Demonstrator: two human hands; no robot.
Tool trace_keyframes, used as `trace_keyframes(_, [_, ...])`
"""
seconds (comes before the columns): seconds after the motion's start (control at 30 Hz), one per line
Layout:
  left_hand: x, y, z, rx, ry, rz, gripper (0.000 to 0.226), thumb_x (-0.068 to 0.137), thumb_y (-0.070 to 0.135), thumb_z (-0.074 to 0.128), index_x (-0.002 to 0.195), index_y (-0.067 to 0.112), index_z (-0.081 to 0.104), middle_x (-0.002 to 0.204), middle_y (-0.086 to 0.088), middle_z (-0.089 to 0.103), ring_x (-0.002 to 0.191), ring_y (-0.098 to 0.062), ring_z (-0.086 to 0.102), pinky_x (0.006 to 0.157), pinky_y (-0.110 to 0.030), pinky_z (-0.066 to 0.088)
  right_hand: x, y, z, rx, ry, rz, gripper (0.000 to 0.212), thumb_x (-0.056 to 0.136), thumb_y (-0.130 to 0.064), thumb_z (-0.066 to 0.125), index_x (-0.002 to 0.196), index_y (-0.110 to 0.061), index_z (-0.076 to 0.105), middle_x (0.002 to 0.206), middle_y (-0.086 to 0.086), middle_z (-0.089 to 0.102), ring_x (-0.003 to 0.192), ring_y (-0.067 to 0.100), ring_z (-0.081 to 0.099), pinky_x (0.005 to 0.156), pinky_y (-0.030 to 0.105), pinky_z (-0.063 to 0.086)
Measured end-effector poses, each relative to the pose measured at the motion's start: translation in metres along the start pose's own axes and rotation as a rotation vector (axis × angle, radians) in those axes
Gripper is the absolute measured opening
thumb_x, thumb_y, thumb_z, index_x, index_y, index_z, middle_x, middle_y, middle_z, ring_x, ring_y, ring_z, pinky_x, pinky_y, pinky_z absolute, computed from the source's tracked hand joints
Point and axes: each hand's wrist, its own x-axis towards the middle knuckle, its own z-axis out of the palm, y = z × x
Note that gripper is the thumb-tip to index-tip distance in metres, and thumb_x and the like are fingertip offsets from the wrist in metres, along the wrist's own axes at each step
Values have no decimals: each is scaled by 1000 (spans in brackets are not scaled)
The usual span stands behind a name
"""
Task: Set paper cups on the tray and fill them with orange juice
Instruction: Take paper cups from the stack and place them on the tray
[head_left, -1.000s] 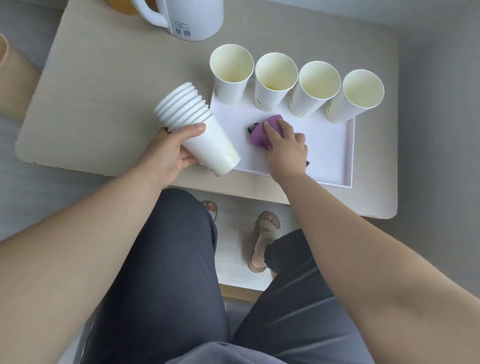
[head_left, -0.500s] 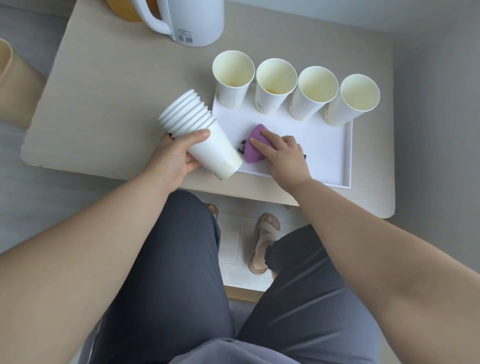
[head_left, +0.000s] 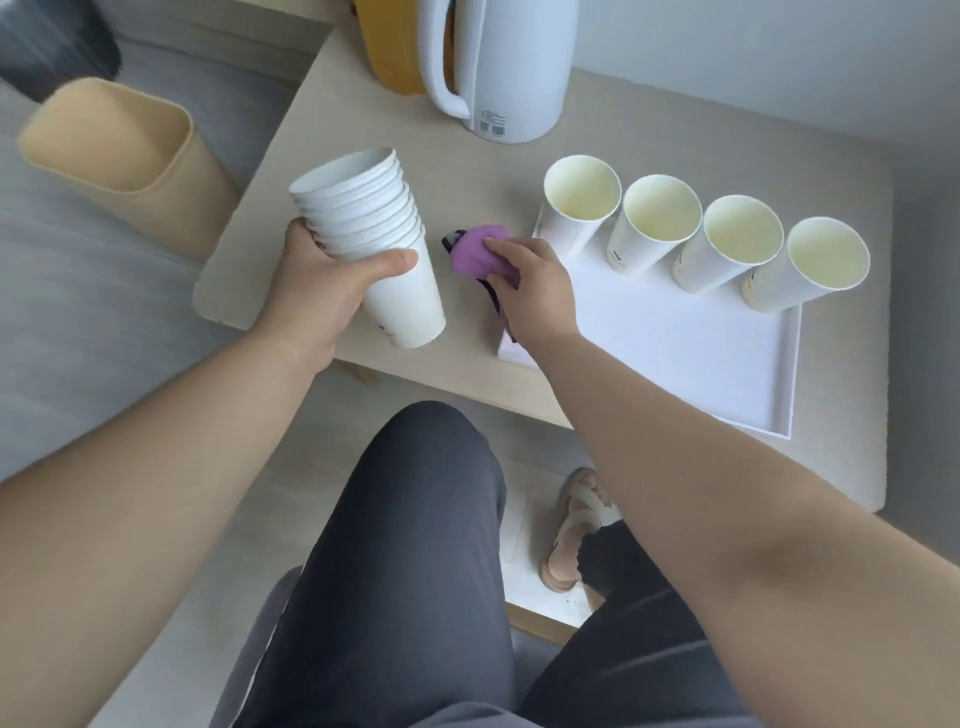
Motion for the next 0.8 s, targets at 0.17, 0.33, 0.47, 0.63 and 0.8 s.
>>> trace_keyframes(0.17, [-1, -6, -19, 24, 38, -16, 84, 51, 33, 88, 125, 14, 56, 118, 3, 68, 111, -14, 64, 97, -48, 50, 33, -21, 41, -106, -208, 141, 41, 98, -16, 44, 139, -15, 47, 148, 7, 33, 132, 26, 37, 106, 29, 33])
trace_keyframes(0.33, [0, -9, -8, -2, 40, -31, 69, 50, 31, 84, 114, 17, 63, 111, 3, 71, 105, -13, 67, 97, -48, 50, 31, -29, 32, -119, -431, 189, 43, 104, -24, 32, 143, -7, 39, 156, 11, 23, 145, 23, 16, 112, 27, 19])
trace_keyframes(0.47, [1, -7, 16, -52, -7, -17, 57, 56, 20, 84, 110, 14, 66, 108, -1, 73, 103, -16, 68, 96, -50, 51, -1, -33, -2, 393, -339, 280, 46, 97, -20, 44, 143, -17, 42, 149, 1, 37, 136, 14, 34, 113, 30, 27])
trace_keyframes(0.63, [-4, 1, 51, -87, -112, -9, 67, 56, 19, 84, 117, 7, 61, 109, -10, 72, 98, -28, 70, 83, -59, 54, -31, -32, -32, 511, -500, 162, 75, 72, -25, 67, 140, -21, 36, 126, -2, 57, 113, 11, 58, 92, 40, 51])
trace_keyframes(0.8, [-19, 8, 82, -73, -173, -2, 94, 44, 29, 89, 126, 7, 49, 120, -13, 64, 100, -27, 68, 57, -31, 56, -47, -25, -57, 448, -307, 78, 67, 77, -9, 78, 133, -18, 41, 103, -21, 59, 82, -19, 56, 71, 11, 49])
